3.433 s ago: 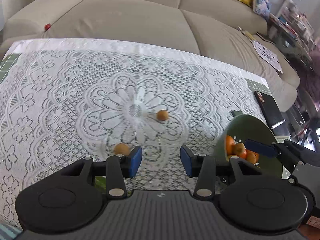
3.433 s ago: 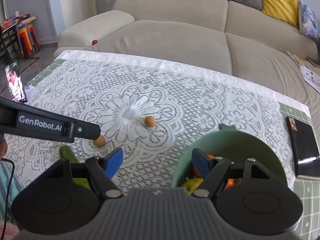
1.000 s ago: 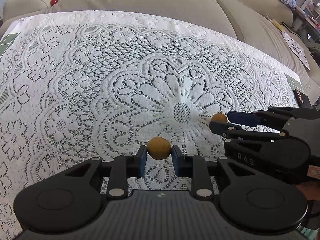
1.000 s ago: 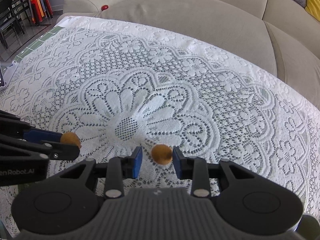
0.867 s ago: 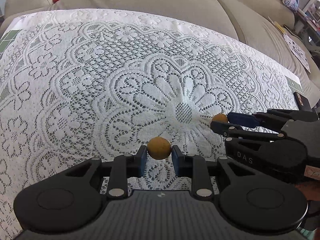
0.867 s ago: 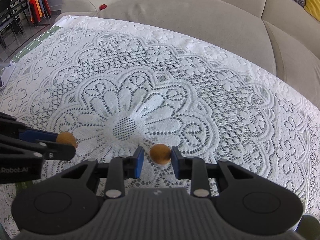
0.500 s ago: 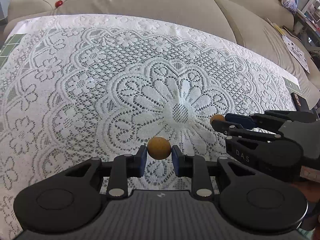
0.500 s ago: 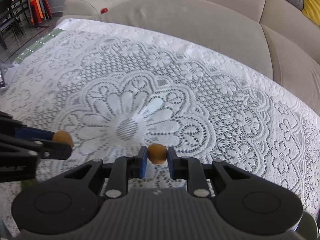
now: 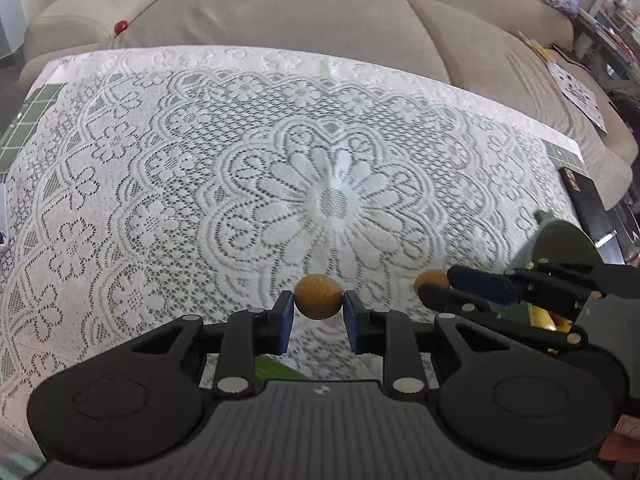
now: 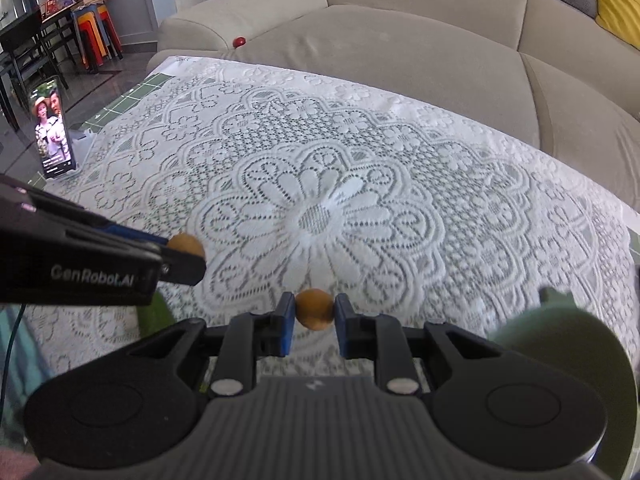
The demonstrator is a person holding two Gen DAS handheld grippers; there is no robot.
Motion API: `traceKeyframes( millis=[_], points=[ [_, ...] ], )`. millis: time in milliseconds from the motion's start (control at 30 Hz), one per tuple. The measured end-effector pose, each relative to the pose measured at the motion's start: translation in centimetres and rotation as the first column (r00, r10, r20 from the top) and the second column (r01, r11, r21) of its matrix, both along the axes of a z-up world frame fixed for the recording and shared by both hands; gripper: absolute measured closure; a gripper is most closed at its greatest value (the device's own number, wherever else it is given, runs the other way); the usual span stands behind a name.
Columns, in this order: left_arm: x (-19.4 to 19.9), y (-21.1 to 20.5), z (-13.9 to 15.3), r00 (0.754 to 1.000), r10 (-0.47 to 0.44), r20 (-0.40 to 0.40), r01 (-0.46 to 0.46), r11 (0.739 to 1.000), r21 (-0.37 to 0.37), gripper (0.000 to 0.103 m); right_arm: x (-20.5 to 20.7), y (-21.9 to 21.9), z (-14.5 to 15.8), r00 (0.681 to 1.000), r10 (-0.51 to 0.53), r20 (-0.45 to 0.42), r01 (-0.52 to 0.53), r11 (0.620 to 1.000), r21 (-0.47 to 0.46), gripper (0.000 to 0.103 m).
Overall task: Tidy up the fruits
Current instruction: 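Carry the kiwi with the left tool while the right tool carries its kiwi to the colander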
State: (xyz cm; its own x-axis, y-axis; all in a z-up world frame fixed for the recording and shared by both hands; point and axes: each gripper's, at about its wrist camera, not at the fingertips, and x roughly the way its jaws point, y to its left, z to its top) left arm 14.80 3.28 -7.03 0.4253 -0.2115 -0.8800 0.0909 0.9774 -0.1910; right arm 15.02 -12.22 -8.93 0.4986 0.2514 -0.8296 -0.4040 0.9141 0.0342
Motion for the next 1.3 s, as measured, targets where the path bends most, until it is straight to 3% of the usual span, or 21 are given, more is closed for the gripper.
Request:
traceKeyframes(
  millis=[367,467,733,1033,1300],
  points=[
    [-4.1,-3.1,3.0,0.997,-0.062,0.041,0.062,0.998,0.015,0.074,-5.6,-2.1,2.4,0.999,-0.002,0.032,0.001,1.000,0.020,0.087],
    [-5.1,-4.0,3.6,0.995,-0.079,0.057,0.078,0.997,0.022,0.074,-6.9,-2.7,3.0,0.999,0.003,0.045,-0.004,1.000,0.024,0.094],
    [-6.9,-6.5,4.6,0.989,-0.127,0.077,0.127,0.992,0.009,0.074,-9.3,-5.9,3.6,0.996,-0.053,0.071,0.050,0.998,0.034,0.098],
    [-6.9,-6.6,3.0,0.991,-0.130,0.025,0.130,0.991,-0.018,0.074,-10.9,-9.2,1.6,0.993,-0.120,0.015,0.119,0.991,0.068,0.097],
    [-6.8,-5.2,1.1,0.994,-0.111,-0.021,0.110,0.994,-0.024,0.073,-11.2,-7.6,0.8,0.998,-0.067,0.017,0.065,0.992,0.104,0.091]
  ],
)
